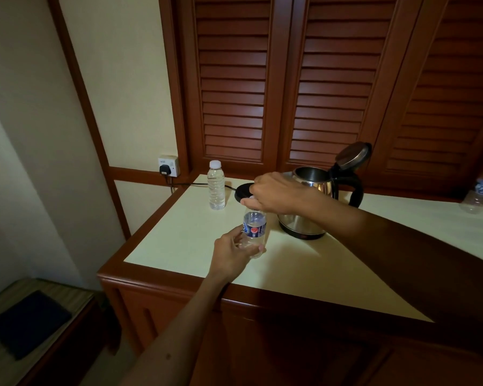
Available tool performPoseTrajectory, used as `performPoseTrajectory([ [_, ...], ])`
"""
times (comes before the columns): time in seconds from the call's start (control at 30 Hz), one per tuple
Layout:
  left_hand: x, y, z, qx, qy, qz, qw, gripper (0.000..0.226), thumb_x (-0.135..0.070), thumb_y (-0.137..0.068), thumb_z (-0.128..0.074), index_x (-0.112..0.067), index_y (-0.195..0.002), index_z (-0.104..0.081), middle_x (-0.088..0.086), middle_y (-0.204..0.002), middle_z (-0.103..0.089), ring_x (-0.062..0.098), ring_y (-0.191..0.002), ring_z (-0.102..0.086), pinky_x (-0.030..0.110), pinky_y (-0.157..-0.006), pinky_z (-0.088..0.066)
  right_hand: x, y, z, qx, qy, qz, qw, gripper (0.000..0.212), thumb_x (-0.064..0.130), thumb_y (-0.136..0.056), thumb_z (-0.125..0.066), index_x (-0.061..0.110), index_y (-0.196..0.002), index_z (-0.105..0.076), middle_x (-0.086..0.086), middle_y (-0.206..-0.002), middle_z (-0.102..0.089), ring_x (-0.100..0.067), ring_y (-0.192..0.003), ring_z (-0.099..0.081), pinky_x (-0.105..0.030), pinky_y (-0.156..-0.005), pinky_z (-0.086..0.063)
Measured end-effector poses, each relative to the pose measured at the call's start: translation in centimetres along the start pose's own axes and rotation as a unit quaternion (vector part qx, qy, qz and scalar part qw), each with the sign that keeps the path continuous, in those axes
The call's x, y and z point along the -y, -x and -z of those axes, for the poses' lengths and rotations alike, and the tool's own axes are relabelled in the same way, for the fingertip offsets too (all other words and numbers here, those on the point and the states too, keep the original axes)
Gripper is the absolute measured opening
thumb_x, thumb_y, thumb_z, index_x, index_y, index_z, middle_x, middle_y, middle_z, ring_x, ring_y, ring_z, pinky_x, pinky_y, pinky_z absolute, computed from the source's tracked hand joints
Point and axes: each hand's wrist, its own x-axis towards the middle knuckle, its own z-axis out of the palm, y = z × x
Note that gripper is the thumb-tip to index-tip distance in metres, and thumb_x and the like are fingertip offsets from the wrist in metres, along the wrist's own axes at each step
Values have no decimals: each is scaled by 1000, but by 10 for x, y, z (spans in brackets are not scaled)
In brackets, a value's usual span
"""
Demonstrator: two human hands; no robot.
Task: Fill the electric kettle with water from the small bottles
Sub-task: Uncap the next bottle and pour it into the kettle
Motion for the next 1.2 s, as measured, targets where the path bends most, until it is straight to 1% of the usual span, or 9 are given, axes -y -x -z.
performPoseTrajectory([
  [0.07, 1, 0, 0, -3, 0, 0, 1000, 42, -20, -76, -83, -21, -116, -68, -7, -97, -74, -1, -87, -67, 8, -69, -49, 3, -3, -1, -18, 40, -18, 999, 54, 49, -96, -35, 12, -58, -45, -4, -59, -42, -21, -54, -43, -30, -50, -30],
  [0.13, 1, 0, -1, -5, 1, 0, 1000, 43, -22, -75, -84, -23, -115, -68, -8, -97, -75, 1, -89, -68, 10, -70, -51, 5, -6, 0, -31, 39, -47, 998, 54, 51, -95, -35, 15, -55, -36, -3, -57, -38, -18, -51, -37, -28, -50, -29],
  [0.33, 2, -3, -1, -5, 12, 13, 1000, 47, -22, -74, -85, -25, -118, -68, -8, -102, -75, 9, -97, -69, 21, -81, -58, -6, -2, 9, 65, -46, -40, 996, 54, 62, -94, -34, 18, -65, -47, -1, -69, -48, -19, -63, -49, -32, -55, -38],
  [0.47, 4, -6, -1, -9, 15, 24, 1000, 48, -20, -73, -85, -26, -118, -69, -7, -103, -75, 9, -98, -70, 30, -87, -59, -20, 3, 14, 75, -124, 65, 987, 28, 40, -95, -49, 16, -88, -61, 0, -81, -56, -14, -75, -52, -38, -70, -47],
  [0.63, 6, -7, -4, -18, 2, 27, 999, 50, -22, -73, -85, -25, -120, -68, -7, -107, -74, 10, -101, -69, 35, -90, -59, -13, 3, 13, 97, -99, 47, 989, 17, 28, -97, -51, 12, -94, -56, -2, -90, -52, -19, -83, -52, -36, -73, -45],
  [0.8, 5, -6, -6, -27, -10, 29, 999, 50, -23, -73, -86, -24, -120, -68, -6, -106, -75, 11, -99, -70, 37, -89, -59, -6, 3, 13, 91, -58, 43, 993, 24, 31, -99, -47, 10, -97, -58, 0, -84, -46, -14, -71, -48, -33, -64, -40],
  [0.97, 0, -3, -6, -33, -22, 25, 999, 47, -26, -73, -85, -24, -117, -69, -7, -104, -75, 11, -97, -70, 36, -88, -59, -4, 3, 6, 59, -58, 33, 996, 21, 33, -97, -49, 14, -89, -51, -4, -89, -50, -18, -76, -50, -38, -68, -48],
  [1.1, 1, -4, -4, -25, -24, 30, 999, 52, -38, -65, -85, -29, -114, -70, -9, -101, -76, 12, -96, -71, 39, -87, -60, -6, 13, -13, -11, -209, -46, 977, 23, 37, -97, -48, 15, -90, -52, -1, -91, -51, -19, -82, -51, -38, -72, -46],
  [1.2, 4, -5, -2, -14, -38, 24, 999, 51, -41, -66, -85, -31, -114, -70, -10, -102, -75, 12, -97, -71, 39, -88, -59, -2, 26, -34, -21, -436, -109, 893, 23, 38, -93, -58, 20, -108, -58, 3, -103, -60, -14, -93, -57, -32, -78, -52],
])
